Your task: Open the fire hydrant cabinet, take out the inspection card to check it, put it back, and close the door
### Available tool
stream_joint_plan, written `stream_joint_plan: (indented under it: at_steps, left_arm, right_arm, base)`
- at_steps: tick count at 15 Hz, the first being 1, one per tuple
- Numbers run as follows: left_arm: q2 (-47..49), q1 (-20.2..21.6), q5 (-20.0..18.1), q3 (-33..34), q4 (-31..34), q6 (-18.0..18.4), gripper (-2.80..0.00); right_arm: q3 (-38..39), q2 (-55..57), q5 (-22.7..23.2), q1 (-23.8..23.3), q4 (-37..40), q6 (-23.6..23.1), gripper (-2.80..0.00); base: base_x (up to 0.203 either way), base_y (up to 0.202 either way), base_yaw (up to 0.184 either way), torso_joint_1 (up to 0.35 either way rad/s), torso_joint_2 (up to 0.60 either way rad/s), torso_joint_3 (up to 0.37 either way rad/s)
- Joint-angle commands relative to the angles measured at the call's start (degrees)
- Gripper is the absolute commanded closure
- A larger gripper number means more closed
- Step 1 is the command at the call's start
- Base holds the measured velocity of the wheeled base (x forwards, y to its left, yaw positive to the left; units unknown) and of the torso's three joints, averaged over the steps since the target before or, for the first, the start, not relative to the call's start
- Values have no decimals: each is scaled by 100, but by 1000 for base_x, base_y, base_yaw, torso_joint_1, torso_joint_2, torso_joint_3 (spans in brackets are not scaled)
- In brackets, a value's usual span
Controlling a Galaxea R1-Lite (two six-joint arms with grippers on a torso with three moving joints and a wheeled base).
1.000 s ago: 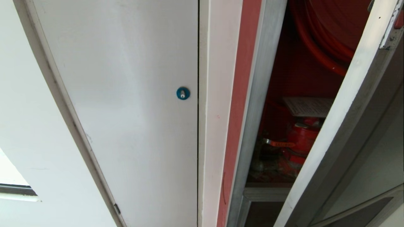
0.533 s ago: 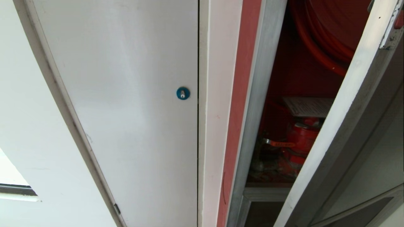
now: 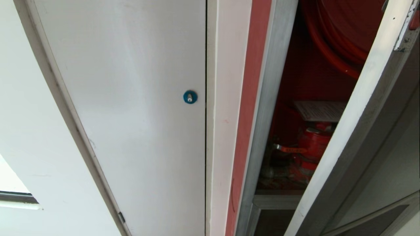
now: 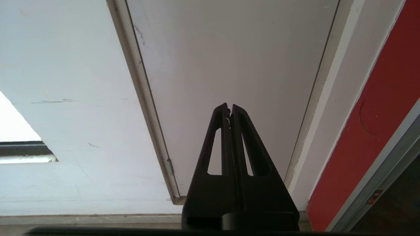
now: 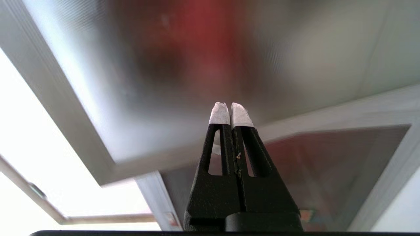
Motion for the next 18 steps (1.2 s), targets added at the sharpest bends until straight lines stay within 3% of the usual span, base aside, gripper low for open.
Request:
stream_joint_plan:
  at_steps: [1,5,8,11,14,18]
  left_arm:
    - [5,0,-1,70,-3,1,0]
    - [5,0,-1,70,-3,1,0]
    - [5,0,-1,70,-3,1,0]
    - [5,0,-1,70,-3,1,0]
    - [5,0,-1,70,-3,1,0]
    - [5,0,-1,70,-3,1,0]
  right_arm:
    - [-516,462,105,0,87,43,0]
    - [-1408,1196,1129,0,161,68,0]
    - [-2269,1608,2859,-6,831,67,0]
    - [-2748,2350,3987,-8,1140,59,0]
    - [-3146,3314,4697,-6,1162,-33,0]
    - [-3539,4376,4892,265,1152,-575,0]
  base:
    - [0,0,0,0,0,0]
    - [0,0,0,0,0,0]
    - [0,0,0,0,0,0]
    - [0,0,0,0,0,0]
    - [0,0,0,0,0,0]
    - [0,0,0,0,0,0]
